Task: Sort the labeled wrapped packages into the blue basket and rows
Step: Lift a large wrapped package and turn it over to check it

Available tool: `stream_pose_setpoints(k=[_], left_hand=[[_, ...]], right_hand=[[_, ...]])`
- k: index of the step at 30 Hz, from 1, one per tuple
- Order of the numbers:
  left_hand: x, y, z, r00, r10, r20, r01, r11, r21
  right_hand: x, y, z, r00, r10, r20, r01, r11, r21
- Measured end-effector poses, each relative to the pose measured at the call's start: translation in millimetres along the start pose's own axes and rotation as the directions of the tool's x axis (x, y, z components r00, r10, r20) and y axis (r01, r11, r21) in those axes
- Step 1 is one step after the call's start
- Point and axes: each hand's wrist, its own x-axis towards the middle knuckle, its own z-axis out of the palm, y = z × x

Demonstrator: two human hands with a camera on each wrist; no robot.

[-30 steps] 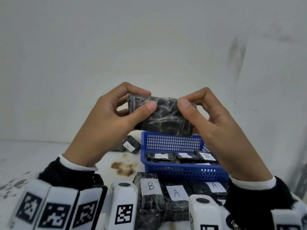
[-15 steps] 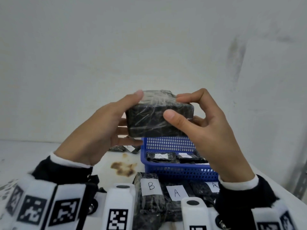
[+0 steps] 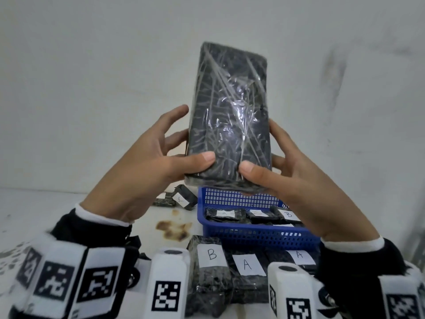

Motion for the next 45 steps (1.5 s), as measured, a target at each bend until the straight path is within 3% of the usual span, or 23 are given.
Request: stream_pose_setpoints(k=[3,6,13,20,31,45], left_hand=[[-3,2,2,0.997,-0.009,0.078,0.006,0.999,0.047],[-3,0,5,0.997,-0.037,0.073,0.027,0.99,0.136],[-6,3,13,0.991,0.021,0.133,-0.044,0.985,0.169],[-6,3,17,0.997,0.062,0.036,-0.069,0.97,0.232],[-3,1,13,0.999,-0.009,-0.05,0.021,0.969,0.244],[-5,2,22,0.988,0.057,-0.144,-0.009,0.949,0.314]], right_hand=[[-3,-4,-4,1.0,-0.009,-0.013,0.008,1.0,-0.022],[-4,-4,-3,1.0,-0.004,-0.028,0.002,0.997,-0.073],[-2,-1,-1,0.998,-0.016,-0.058,0.014,0.999,-0.033],[0,-1,3,0.995,0.004,-0.099,-0.003,1.0,0.009],[0,1,-4,0.992,0.07,-0.108,-0.062,0.996,0.067],[-1,-4,5,0.977,0.098,-0.188,-0.087,0.994,0.064]])
